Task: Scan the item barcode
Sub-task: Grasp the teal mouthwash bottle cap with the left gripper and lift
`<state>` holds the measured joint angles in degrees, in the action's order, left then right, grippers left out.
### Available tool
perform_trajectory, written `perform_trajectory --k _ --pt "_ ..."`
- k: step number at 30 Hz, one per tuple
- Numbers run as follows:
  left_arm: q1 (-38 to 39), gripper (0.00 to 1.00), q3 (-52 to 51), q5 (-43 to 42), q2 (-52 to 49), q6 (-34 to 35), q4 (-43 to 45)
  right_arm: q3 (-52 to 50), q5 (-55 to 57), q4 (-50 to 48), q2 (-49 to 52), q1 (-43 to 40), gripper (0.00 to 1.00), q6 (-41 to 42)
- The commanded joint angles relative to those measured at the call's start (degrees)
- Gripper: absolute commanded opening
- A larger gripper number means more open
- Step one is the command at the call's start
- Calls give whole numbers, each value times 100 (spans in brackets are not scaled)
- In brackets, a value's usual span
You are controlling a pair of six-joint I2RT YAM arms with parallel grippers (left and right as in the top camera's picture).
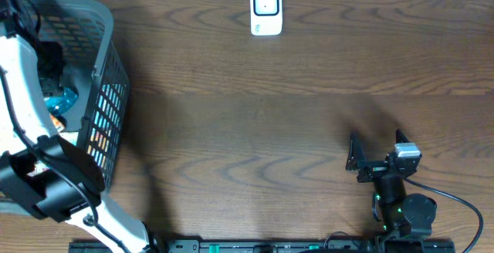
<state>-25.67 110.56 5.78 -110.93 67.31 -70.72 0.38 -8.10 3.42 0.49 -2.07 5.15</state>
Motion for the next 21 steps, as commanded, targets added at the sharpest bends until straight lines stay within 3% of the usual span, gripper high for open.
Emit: perform_trajectory --k 1,2,16,21 --pt "-9 92 24 243 -7 -59 -44 -7 7 24 -11 -20 99 -52" --pt "-9 99 24 243 -7 -55 -31 -7 7 24 -11 -20 99 -52" --pt "-79 98 24 249 -11 1071 81 -7 4 24 -11 -20 99 -52" --pt "-79 98 2 321 -31 1812 -120 -7 7 24 -11 -20 99 -52"
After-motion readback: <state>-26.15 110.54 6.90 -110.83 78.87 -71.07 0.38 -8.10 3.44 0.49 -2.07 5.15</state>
